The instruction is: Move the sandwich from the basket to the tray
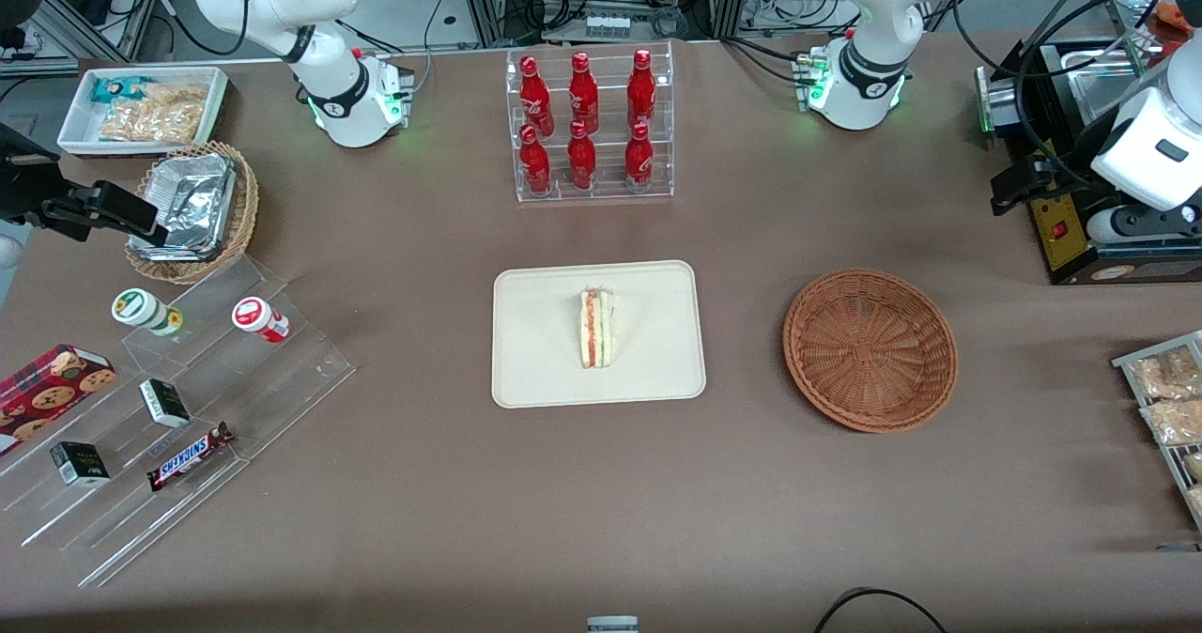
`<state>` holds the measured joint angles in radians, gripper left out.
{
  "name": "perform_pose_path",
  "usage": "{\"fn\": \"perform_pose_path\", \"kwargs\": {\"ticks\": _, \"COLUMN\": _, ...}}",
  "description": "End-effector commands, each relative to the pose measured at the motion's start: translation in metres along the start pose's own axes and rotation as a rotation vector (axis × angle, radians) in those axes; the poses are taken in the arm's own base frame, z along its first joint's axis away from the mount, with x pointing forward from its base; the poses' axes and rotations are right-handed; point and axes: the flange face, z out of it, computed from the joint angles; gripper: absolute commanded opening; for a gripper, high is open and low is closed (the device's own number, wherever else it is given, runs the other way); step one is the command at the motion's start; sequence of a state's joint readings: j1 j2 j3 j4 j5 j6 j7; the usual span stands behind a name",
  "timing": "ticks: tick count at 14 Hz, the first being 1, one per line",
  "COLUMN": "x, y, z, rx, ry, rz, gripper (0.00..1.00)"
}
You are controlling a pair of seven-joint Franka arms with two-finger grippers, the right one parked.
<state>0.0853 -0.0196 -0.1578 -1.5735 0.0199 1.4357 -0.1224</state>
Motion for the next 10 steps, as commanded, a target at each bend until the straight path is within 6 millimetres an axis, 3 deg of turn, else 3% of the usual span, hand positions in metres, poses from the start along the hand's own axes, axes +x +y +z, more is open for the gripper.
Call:
{"fn": "perform_pose_path", "kwargs": {"ticks": 1, "x": -0.007, "y": -0.005, "z": -0.011, "rx": 0.020, "ry": 0.016, "rz": 0.009, "gripper": 1.00}}
{"fn": "perform_pose_path", "kwargs": {"ticks": 10, "x": -0.010, "y": -0.019, "z": -0.017, "rx": 0.008, "ry": 0.025, "rz": -0.028, "gripper": 1.00}}
